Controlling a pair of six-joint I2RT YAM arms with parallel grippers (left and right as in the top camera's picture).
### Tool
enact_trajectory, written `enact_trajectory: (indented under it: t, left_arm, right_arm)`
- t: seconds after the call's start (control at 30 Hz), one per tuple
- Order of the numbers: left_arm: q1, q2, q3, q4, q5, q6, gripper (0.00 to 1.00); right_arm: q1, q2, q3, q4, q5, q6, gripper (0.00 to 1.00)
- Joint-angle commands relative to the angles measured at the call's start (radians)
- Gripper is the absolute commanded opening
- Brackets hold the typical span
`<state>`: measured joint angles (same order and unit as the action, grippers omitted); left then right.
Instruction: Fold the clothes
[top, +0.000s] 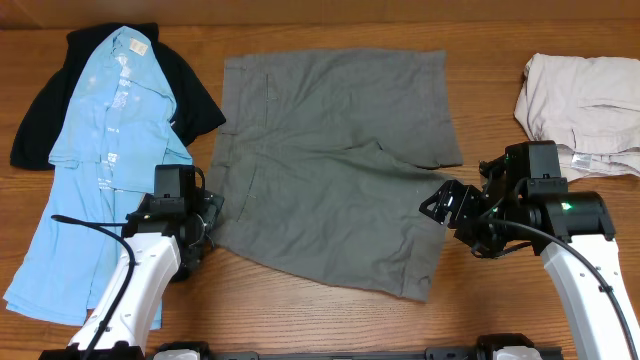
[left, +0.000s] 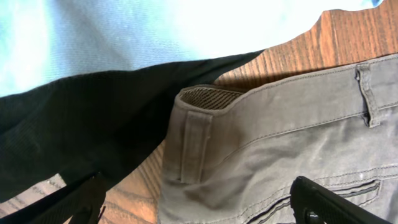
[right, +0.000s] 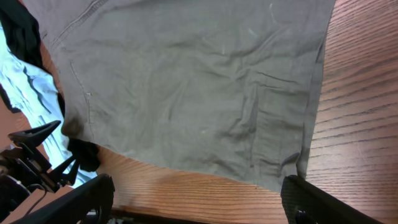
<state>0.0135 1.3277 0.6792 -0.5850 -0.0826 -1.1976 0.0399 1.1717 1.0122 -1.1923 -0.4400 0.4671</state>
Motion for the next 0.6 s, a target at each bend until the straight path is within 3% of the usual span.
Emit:
enact_trajectory:
  t: [0.0, 0.2, 0.3, 0.57]
  left_arm:
    - [-0.001, 0.032, -0.005, 0.018, -0.013, 0.024, 0.96]
    - [-0.001, 0.107, -0.005, 0.074, -0.013, 0.024, 0.92]
    - [-0.001, 0.149, -0.005, 0.107, -0.002, 0.024, 0.85]
    - [-0.001, 0.188, -0.003, 0.167, 0.034, 0.024, 0.52]
  right_arm:
    - [0.005, -0.002, -0.007, 0.002, 0.013, 0.002, 0.9]
    - [0.005, -0.002, -0.007, 0.002, 0.013, 0.002, 0.9]
    - [0.005, -0.002, -0.007, 0.003, 0.013, 0.002, 0.9]
    - [0.005, -0.002, -0.007, 0.01, 0.013, 0.002, 0.9]
